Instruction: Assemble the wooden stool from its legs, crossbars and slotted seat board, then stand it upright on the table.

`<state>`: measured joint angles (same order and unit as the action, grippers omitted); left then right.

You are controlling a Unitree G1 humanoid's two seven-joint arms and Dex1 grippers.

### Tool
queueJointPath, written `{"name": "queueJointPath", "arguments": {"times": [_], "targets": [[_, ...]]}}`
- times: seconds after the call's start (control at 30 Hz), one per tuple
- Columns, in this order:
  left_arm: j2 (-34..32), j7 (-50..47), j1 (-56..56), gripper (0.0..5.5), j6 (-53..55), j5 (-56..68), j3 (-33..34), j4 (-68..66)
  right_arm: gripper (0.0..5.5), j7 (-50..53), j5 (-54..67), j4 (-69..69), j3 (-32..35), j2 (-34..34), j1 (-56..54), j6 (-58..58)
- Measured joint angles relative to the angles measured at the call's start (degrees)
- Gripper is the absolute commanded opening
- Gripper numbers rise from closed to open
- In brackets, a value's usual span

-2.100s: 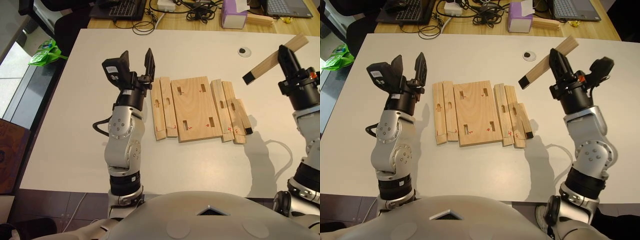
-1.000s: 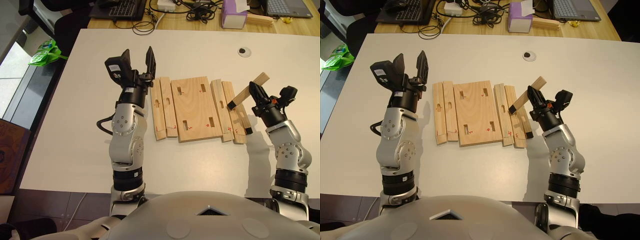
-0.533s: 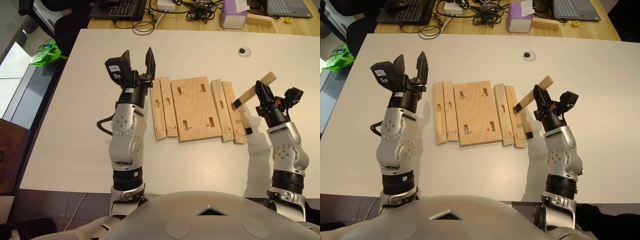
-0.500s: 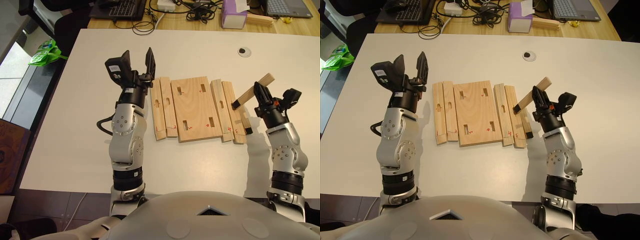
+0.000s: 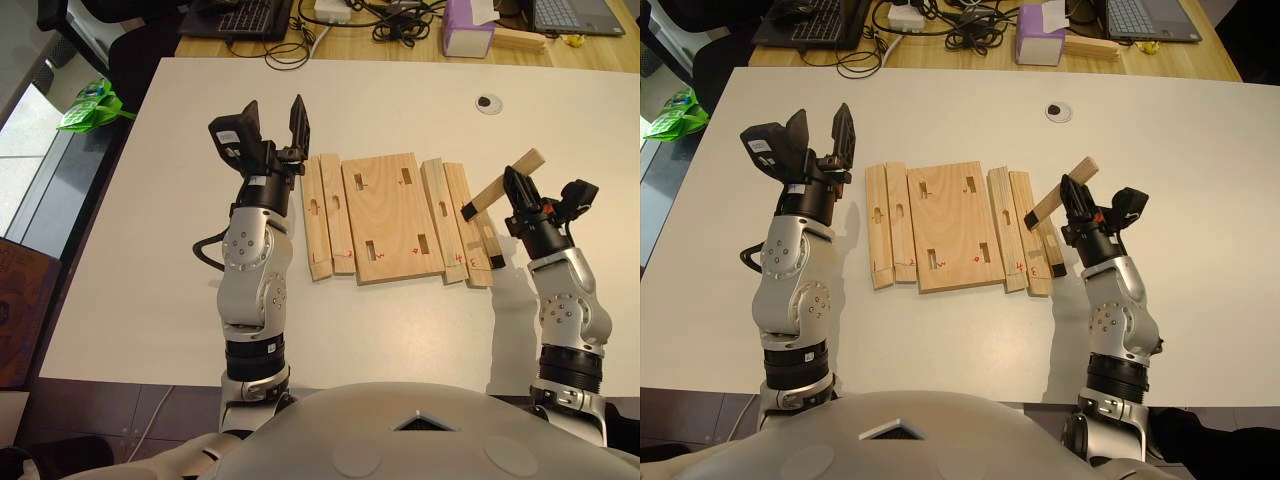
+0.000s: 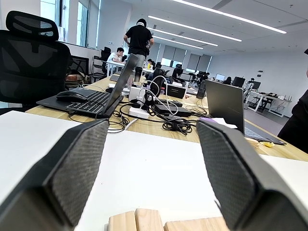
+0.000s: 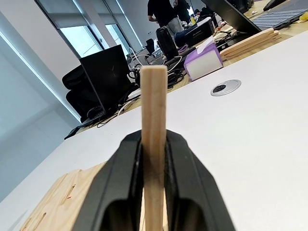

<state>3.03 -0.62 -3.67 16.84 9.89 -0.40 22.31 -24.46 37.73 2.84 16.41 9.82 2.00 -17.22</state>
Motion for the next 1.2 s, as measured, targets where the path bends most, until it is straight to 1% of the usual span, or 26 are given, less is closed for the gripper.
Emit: {"name": "queueJointPath", "arguments": {"times": [0.5, 0.57, 0.83, 1.2], "targets": [[0.0, 0.0, 0.0, 3.36, 0.0, 0.0, -0.1, 0.0, 0.4, 0.4, -3.6, -1.9, -0.3, 0.0, -0.7, 3.6], [0.0, -0.1, 0.0, 3.36, 0.0, 0.0, -0.2, 0.0, 0.4, 0.0, -3.3, -2.6, -0.4, 0.4, -1.1, 2.9], [0.0, -0.2, 0.0, 3.36, 0.0, 0.0, -0.2, -0.1, 0.4, -6.0, -4.9, -7.2, -1.6, 6.6, -5.0, 1.5], [0.0, -0.3, 0.1, 3.36, -0.2, -0.1, -0.3, -0.5, 0.4, -6.0, -2.7, -5.5, -0.3, 6.5, -5.4, -0.5]]}}
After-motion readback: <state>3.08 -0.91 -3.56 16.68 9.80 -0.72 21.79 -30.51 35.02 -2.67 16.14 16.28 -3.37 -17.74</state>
